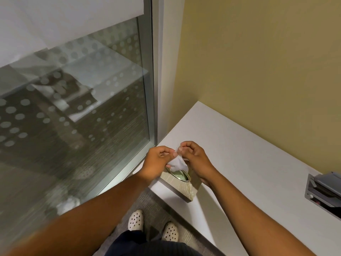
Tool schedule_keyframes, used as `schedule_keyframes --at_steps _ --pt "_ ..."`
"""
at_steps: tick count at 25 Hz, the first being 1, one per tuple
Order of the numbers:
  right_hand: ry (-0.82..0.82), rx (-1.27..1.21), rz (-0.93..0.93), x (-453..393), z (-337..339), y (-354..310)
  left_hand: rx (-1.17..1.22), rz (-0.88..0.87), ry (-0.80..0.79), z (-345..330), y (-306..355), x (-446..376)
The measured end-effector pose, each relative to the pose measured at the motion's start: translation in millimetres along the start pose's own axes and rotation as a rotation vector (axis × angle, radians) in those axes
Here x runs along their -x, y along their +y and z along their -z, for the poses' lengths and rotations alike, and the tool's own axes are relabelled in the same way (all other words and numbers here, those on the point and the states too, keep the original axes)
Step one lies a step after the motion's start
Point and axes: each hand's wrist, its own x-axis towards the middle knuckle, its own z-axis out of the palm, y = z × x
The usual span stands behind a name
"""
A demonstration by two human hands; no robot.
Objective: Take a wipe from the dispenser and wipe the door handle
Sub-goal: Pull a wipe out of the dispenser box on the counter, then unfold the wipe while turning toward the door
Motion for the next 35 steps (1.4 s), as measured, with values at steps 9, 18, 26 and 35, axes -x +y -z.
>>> schedule_keyframes --at_steps 9,18,26,35 --pt "-0.087 -0.155 -0.020 9.4 -32.0 -25.5 0.138 0.021 0.019 39.4 5.6 55.9" --pt "-0.089 -0.355 0.058 28.1 -110.6 -58.6 0.171 -0.159 0.488 110.8 29.9 134.7" --pt "-0.647 -0.276 0.072 100.9 -230.7 -91.6 0.442 -0.237 0.738 170.9 37.2 242.3" --pt "-0.900 -0.062 0.155 232.3 -389.4 -69.7 0.310 -0.306 1.043 266.2 -3.1 424.9"
